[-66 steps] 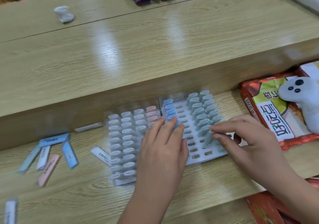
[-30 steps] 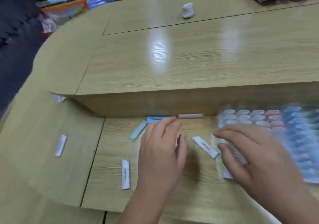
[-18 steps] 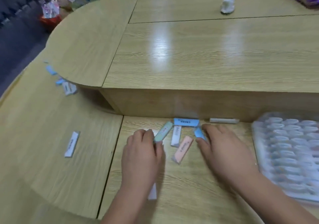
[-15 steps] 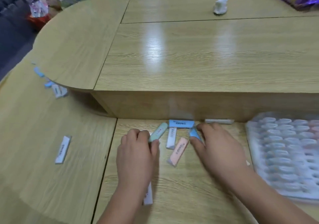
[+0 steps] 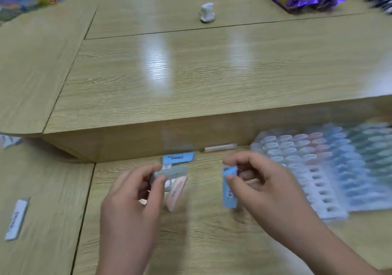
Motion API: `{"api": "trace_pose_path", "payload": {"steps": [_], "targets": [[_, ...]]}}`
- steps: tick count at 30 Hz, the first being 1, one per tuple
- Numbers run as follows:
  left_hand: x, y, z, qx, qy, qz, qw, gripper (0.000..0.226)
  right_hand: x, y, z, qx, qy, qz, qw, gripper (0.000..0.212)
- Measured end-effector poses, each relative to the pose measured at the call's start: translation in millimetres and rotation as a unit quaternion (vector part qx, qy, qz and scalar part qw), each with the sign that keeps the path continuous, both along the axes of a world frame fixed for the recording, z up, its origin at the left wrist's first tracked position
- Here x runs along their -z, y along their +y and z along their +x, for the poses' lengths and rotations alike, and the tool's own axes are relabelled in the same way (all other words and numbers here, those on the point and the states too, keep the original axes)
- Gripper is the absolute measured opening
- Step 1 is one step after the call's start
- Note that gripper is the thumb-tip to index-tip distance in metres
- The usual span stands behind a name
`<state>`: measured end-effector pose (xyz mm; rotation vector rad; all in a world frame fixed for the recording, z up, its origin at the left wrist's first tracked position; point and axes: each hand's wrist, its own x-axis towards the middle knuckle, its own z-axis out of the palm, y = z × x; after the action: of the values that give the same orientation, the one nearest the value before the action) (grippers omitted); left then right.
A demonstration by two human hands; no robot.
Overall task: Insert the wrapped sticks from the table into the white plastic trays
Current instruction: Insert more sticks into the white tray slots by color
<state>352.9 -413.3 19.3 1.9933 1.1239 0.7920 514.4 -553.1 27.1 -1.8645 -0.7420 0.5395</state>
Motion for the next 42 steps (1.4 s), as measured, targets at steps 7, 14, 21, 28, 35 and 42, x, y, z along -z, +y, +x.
{"api": "trace_pose_path", "payload": {"steps": [7, 14, 21, 28, 35, 42], "targets": [[-37.3, -82.2, 81.5, 0.162, -0.062, 0.059, 0.983, 0.026, -34.5, -113.6, 48.1, 0.086, -0.029, 0.052, 0.995, 0.016], [-44.5, -149.4, 152.3, 0.228, -0.091, 0.067, 0.967, 0.027, -38.3, -212.1, 106.0, 0.168, -0.040, 0.061, 0.983, 0.029], [-40.2, -185.3, 193.9, 0.221, -0.061, 0.073, 0.971, 0.021, -27.1, -238.7, 141.3, 0.185, -0.031, 0.072, 0.980, 0.015], [-32.7, -195.5, 225.3, 0.196, -0.052, 0.110, 0.973, 0.011, -19.7, -198.5, 185.8, 0.125, -0.178, 0.009, 0.976, 0.020], [-22.6, -200.0, 240.1, 0.175, -0.050, 0.120, 0.976, 0.011, -2.9, -164.4, 224.8, 0.071, -0.247, -0.053, 0.965, 0.012], [-21.8, -200.5, 243.4, 0.153, -0.056, 0.108, 0.981, 0.015, 8.2, -153.8, 237.1, 0.009, -0.292, -0.106, 0.950, 0.010]]}}
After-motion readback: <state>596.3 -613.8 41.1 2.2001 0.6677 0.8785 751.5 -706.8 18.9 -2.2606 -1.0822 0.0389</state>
